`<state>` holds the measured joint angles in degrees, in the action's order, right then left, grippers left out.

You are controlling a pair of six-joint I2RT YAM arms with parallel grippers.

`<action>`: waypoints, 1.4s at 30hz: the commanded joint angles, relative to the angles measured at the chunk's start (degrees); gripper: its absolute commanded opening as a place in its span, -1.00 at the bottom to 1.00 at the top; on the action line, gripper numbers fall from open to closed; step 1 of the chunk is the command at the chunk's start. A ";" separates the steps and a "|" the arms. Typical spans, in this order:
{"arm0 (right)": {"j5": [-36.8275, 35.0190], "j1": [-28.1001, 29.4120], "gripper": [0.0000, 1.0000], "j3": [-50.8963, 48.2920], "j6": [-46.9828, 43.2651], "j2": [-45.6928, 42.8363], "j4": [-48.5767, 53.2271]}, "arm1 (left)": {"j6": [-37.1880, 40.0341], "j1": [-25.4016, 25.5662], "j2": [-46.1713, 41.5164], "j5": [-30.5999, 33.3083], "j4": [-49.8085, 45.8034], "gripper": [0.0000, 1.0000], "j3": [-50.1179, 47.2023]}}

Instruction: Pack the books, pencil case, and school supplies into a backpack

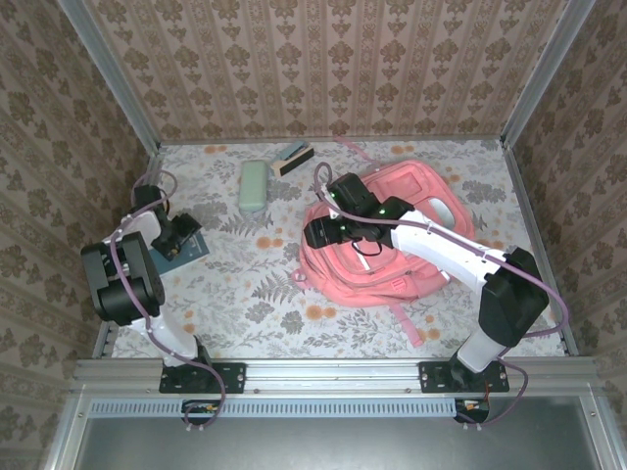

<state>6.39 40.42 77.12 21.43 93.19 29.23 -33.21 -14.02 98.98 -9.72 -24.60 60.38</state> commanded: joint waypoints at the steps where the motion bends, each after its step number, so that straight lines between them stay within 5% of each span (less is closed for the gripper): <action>1: -0.86 0.44 0.49 1.65 0.85 0.59 -0.75 | -1.25 2.07 1.95 -3.53 2.75 0.53 -2.67; 2: -0.75 0.52 0.53 1.79 0.89 0.79 -0.76 | -1.92 2.97 1.71 -3.79 3.26 0.53 -3.40; 3: -0.77 0.53 0.95 1.89 0.85 0.90 -0.84 | -3.00 4.25 1.20 -4.18 3.91 0.53 -4.40; 4: -0.68 0.60 0.99 1.95 0.95 1.02 -1.06 | -4.31 5.47 0.67 -4.77 5.15 0.53 -5.69; 10: -0.62 0.64 0.99 2.28 1.90 2.06 -2.25 | -13.32 15.08 -2.48 -6.30 11.91 0.52 -13.16; 21: -0.94 1.12 0.99 5.18 4.56 5.79 -0.82 | -28.76 36.13 -10.94 1.85 14.90 0.53 -19.00; 29: 2.31 1.36 0.99 7.29 7.56 10.57 -3.46 | -25.75 35.57 -21.50 6.47 6.95 0.58 -18.16; 37: 5.02 4.37 -0.03 14.34 5.06 19.93 -3.18 | -20.91 26.42 -30.22 2.82 5.33 0.59 -25.32; 42: 4.21 4.87 -0.17 20.32 4.13 27.64 -1.99 | -19.39 25.01 -32.45 1.63 5.93 0.59 -28.90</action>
<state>10.13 45.36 93.95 26.76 117.58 26.35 -55.16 11.46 67.75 -6.57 -17.61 32.42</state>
